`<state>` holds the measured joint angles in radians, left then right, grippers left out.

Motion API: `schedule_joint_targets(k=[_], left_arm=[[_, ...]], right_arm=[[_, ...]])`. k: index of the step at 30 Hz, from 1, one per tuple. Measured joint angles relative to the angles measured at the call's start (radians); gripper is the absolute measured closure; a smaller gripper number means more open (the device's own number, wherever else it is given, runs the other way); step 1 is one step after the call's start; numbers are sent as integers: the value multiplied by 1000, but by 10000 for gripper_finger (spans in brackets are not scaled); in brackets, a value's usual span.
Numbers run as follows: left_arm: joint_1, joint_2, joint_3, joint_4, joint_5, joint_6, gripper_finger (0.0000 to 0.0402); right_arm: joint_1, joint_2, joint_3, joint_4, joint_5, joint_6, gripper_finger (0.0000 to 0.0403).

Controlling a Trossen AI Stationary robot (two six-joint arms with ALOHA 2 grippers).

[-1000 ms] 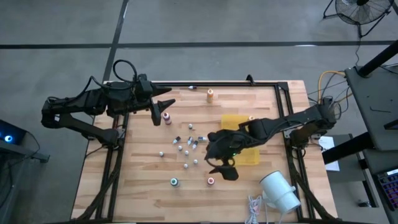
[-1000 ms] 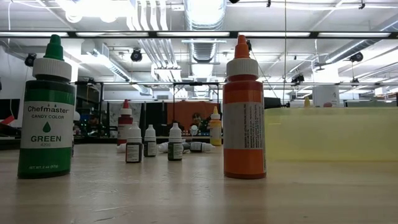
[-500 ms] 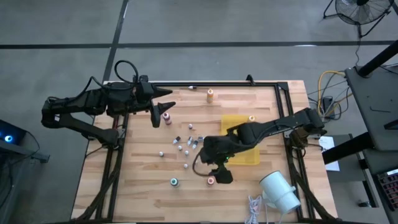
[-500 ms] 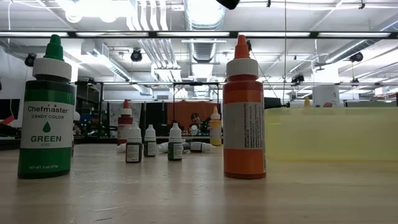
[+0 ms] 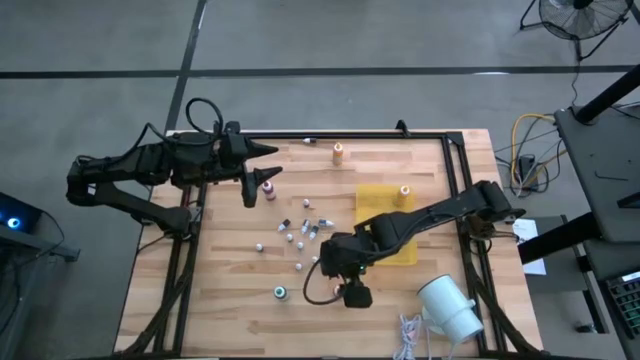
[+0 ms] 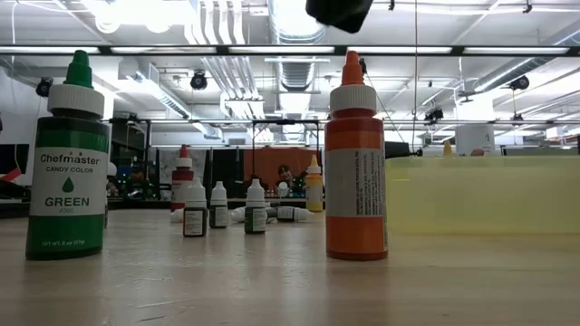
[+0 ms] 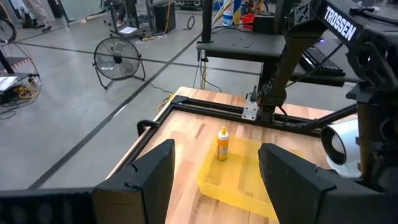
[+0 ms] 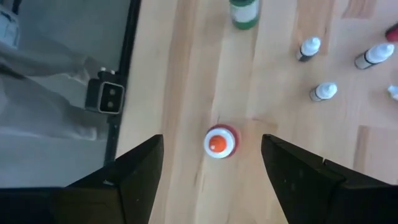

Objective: Pick & Place food coloring
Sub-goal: Put the big orange food coloring bottle into the yellow bin

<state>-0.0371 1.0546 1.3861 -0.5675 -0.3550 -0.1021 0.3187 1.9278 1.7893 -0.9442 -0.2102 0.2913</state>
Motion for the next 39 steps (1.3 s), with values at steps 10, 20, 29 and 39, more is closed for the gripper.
schedule_joint_targets(k=[10,20,29,39], left_arm=[[0,0,0,-13,3,-1,197],[0,0,0,-13,3,-28,197],[0,0,0,-13,3,-32,197],[0,0,0,-15,3,-56,197]], right_arm=[[11,87,-1,-50,0,-129,143],[24,95,-2,-48,0,-135,149],[54,95,-2,-52,0,-185,149],[55,94,-2,-51,18,-190,153]])
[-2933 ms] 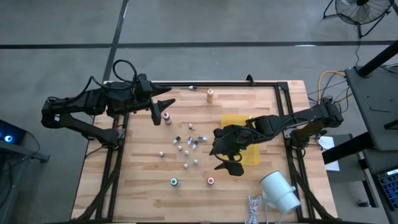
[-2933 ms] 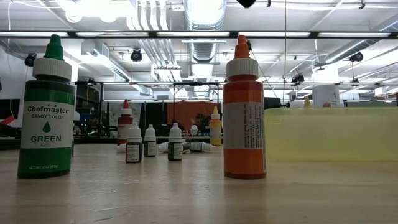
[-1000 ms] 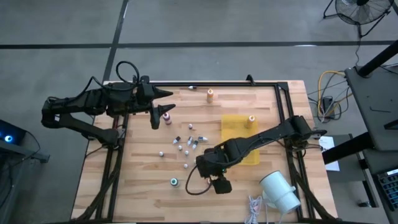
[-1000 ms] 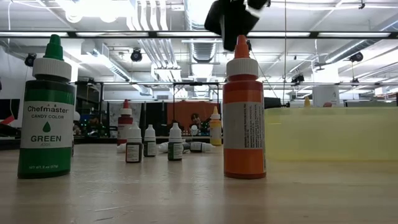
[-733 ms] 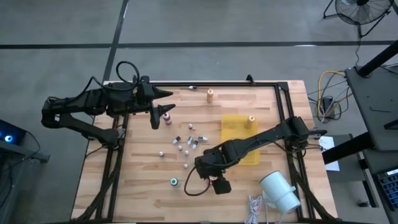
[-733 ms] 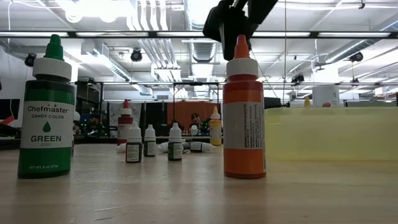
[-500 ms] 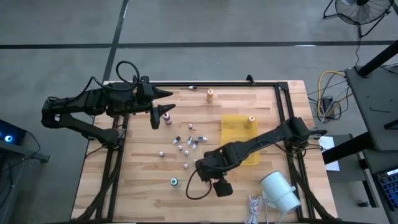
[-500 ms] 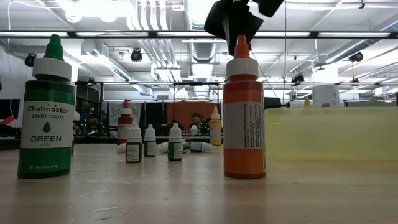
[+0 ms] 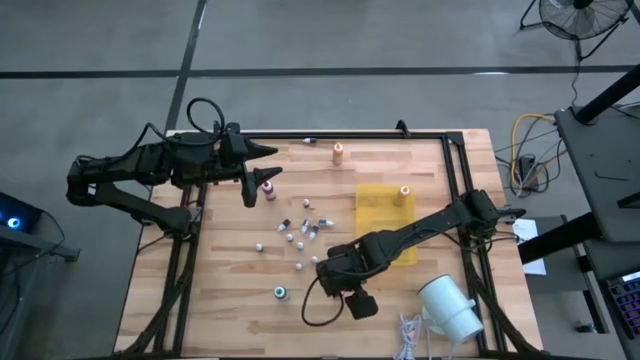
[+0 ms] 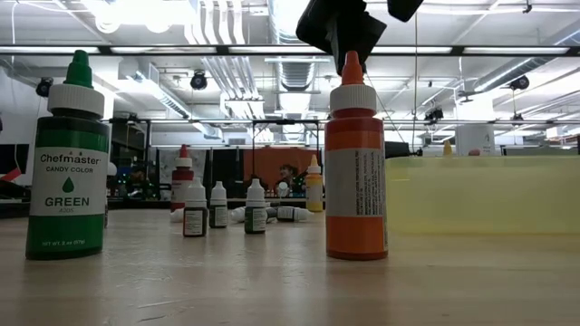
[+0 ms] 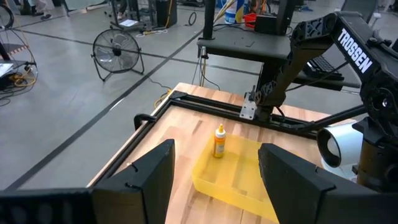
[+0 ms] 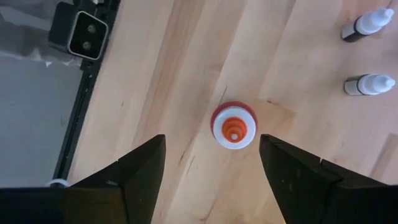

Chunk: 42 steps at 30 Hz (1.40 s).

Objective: Pick & Place food coloring
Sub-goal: Put the big orange food coloring bottle into the yellow bin

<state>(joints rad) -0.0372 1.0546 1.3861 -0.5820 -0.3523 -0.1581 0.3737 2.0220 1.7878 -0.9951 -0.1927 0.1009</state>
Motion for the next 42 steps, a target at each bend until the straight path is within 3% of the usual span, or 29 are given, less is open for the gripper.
schedule_joint_targets(k=[42], left_arm=[[0,0,-1,-36,0,-19,197]], right_arm=[[-1,40,-30,101,53,-48,154]])
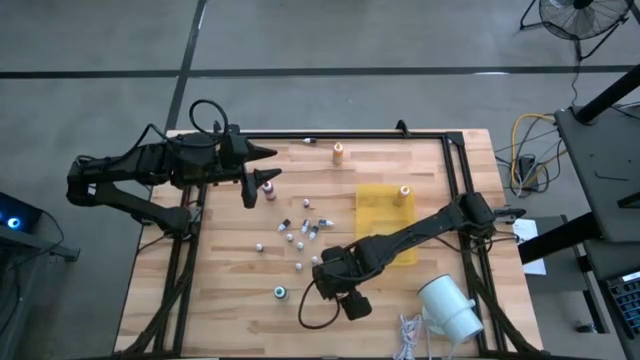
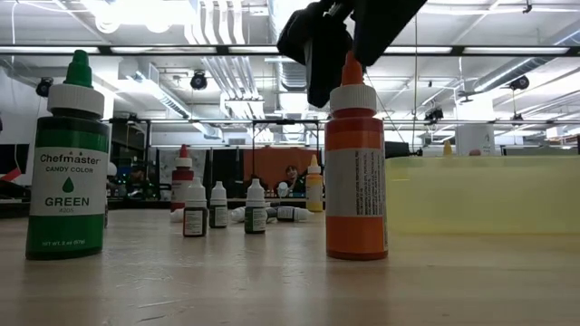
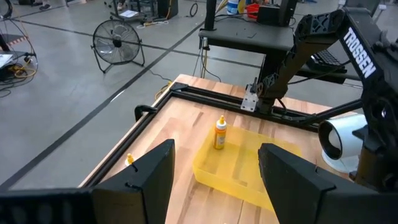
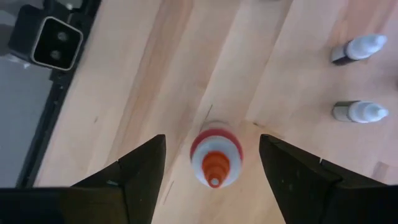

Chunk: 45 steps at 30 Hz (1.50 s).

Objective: Pick & Place food coloring
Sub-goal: Put the big orange food coloring bottle into the yellow bin

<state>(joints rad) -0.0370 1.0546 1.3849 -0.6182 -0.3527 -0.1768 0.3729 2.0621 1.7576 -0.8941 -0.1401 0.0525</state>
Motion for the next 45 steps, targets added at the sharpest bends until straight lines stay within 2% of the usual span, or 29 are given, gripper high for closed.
schedule_joint_targets(k=[45], left_arm=[[0,0,0,-4,0,-6,197]], right_arm=[[0,2,0,-7,6,45,163]])
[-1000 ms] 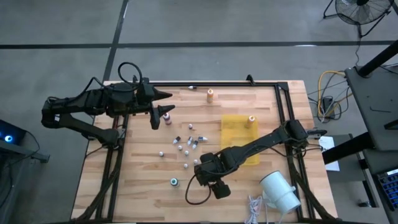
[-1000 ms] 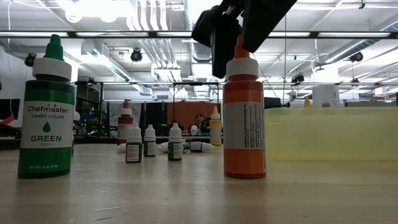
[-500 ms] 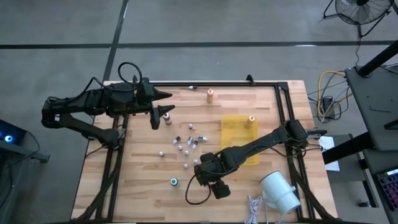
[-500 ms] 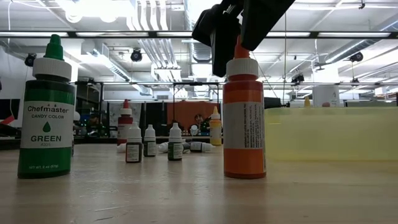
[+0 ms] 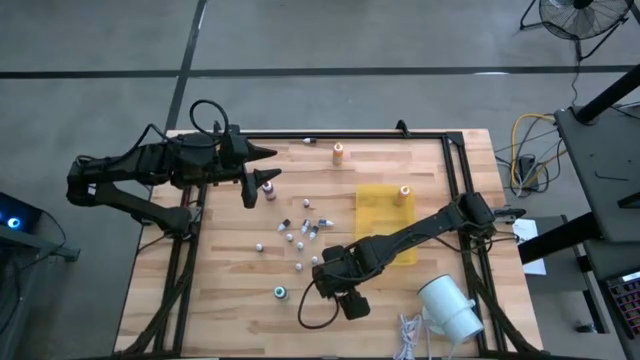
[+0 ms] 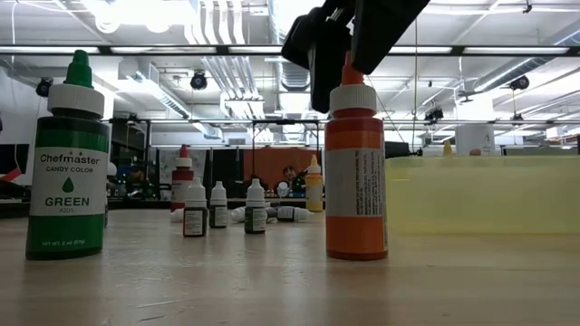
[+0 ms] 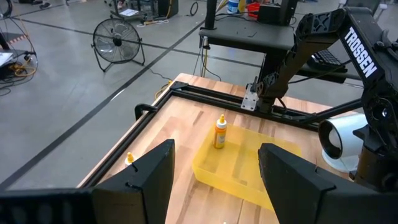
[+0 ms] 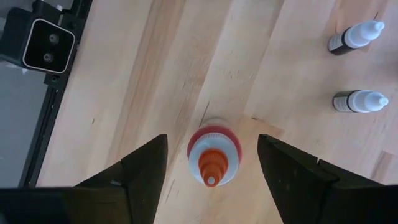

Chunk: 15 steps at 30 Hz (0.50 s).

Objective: Pick & Place food coloring
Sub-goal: Put the big orange food coloring bottle into the yellow bin

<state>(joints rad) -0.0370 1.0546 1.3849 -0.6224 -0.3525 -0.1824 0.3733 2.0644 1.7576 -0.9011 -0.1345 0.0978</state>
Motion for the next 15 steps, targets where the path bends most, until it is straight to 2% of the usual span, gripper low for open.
schedule_joint_targets(k=[15], left_arm=[[0,0,0,0,0,-1,197]], right_arm=[[0,0,0,-22,-5,26,167]])
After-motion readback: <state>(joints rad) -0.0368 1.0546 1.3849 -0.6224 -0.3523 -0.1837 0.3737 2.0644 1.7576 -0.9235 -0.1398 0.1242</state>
